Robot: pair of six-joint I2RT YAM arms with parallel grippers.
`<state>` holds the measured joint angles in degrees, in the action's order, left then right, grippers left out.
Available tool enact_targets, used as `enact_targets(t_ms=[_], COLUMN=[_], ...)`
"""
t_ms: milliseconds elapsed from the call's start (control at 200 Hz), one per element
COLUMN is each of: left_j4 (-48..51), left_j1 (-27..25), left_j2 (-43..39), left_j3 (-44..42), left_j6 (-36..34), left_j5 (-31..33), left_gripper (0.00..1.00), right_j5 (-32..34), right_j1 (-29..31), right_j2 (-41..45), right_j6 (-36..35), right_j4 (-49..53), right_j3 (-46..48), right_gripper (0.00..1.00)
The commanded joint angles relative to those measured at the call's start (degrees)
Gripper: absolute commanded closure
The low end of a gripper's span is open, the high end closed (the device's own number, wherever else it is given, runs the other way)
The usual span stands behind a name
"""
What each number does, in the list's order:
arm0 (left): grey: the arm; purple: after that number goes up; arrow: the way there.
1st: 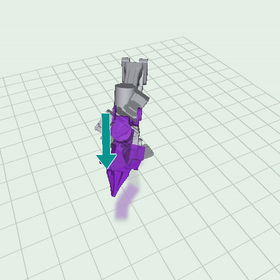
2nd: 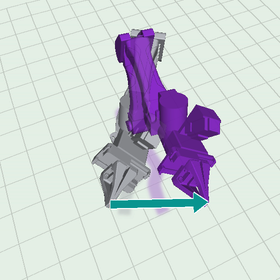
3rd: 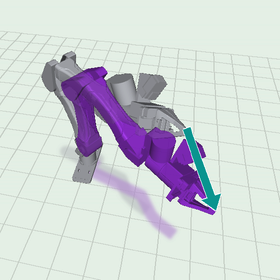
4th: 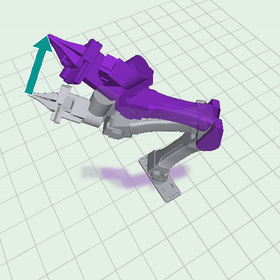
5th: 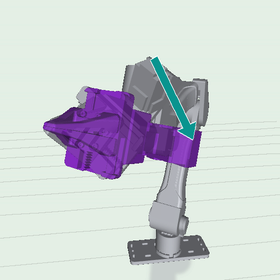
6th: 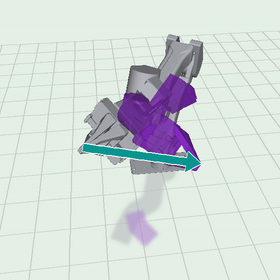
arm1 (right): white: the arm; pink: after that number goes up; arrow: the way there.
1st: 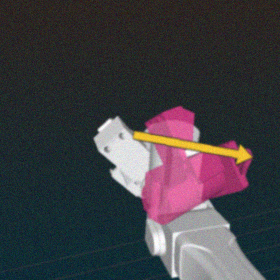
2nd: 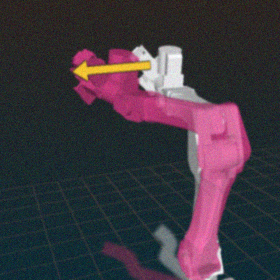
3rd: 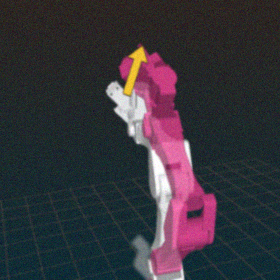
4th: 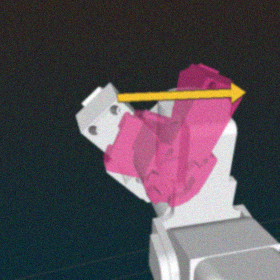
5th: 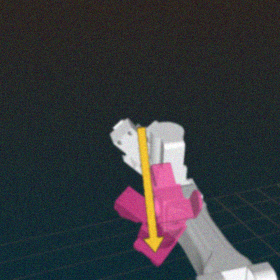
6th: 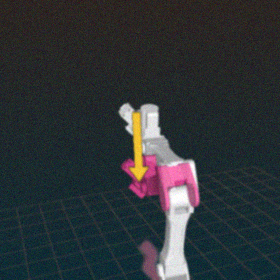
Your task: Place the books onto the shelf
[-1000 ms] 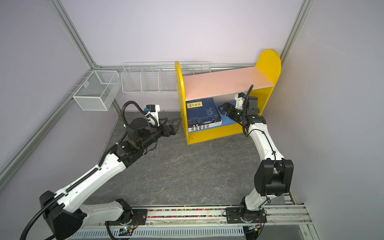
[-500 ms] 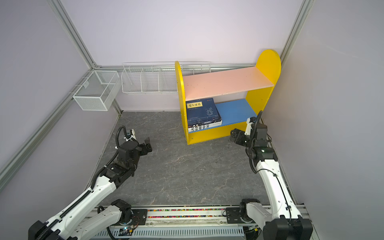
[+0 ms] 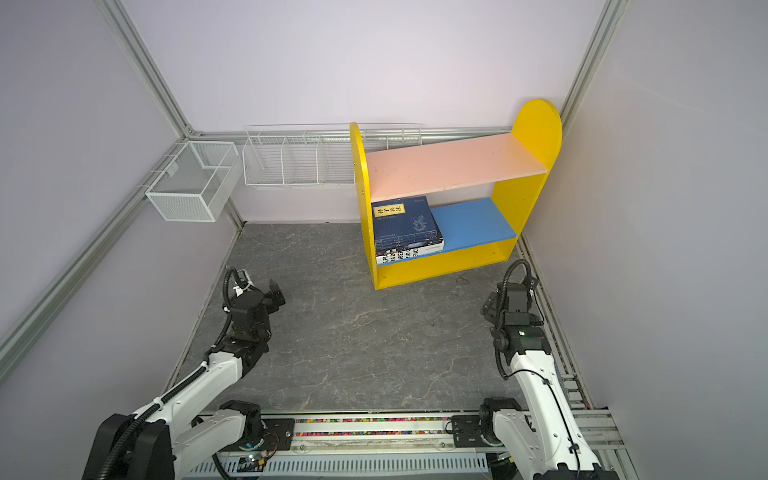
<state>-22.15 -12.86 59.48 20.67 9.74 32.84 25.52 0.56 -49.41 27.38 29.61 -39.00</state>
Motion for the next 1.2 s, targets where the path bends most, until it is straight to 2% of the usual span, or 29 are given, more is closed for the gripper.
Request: enact_targets(t_ms=[0,90,220,340,440,550,605,700,805,885,1005,1125,1195], left_j4=[-13.9,-20.8,-22.7,-22.4,-26.0,-39.0,-49.6,-34.8,-38.1,-26.6,-32.1,-31.2,-30.9], left_j1=[2.5,3.0,3.5,3.6,3.7,6.0,6.0,5.8,6.9,7.9,8.6,8.6,8.6], left_j2=[2.3,5.9,8.6,13.3,16.1,25.7,32.3,26.0,30.5,28.1,29.7,29.5,29.4], left_j3=[-5.6,-8.2,-7.0,-3.6,-3.3,-5.2,-5.8,-3.9,-1.3,2.4,0.9,1.1,1.2], left_j6=[-1.5,-2.2,-2.2,-6.1,-9.0,-6.9,-9.6,-7.3,-8.3,-5.6,-6.5,-6.4,-6.3], left_j5=[-2.7,-2.3,-4.1,-6.2,-7.1,-7.3,-7.4,-8.4,-8.3,-9.5,-10.9,-10.9,-11.0], left_gripper=[0.01,0.01,0.01,0.01,0.01,0.01,0.01,0.01,0.01,0.01,0.01,0.01,0.01], right_j5=[1.6,0.4,0.4,1.1,1.5,1.8,1.8,2.0,1.8,2.1,4.9,8.7,7.9], right_j1=[0.0,-0.1,-0.1,-0.1,-0.2,-0.1,-0.1,-0.1,-0.1,-0.1,-0.2,-0.6,-1.6], right_j2=[2.2,4.1,7.8,11.3,13.0,13.4,12.9,11.3,8.6,5.3,-2.4,-12.0,-16.6], right_j6=[1.3,0.8,-0.3,-1.9,-2.8,-2.5,-2.9,-3.8,-4.9,-5.2,-8.6,-12.9,-14.4], right_j4=[-1.7,-3.1,-4.3,-6.3,-8.4,-10.6,-11.6,-12.9,-17.0,-20.9,-30.3,-43.4,-50.2], right_j3=[2.0,3.4,5.4,7.4,9.4,11.0,11.3,11.2,11.8,12.6,13.5,14.6,14.8], right_gripper=[0.11,0.11,0.11,0.11,0.12,0.11,0.11,0.11,0.11,0.11,0.11,0.11,0.11])
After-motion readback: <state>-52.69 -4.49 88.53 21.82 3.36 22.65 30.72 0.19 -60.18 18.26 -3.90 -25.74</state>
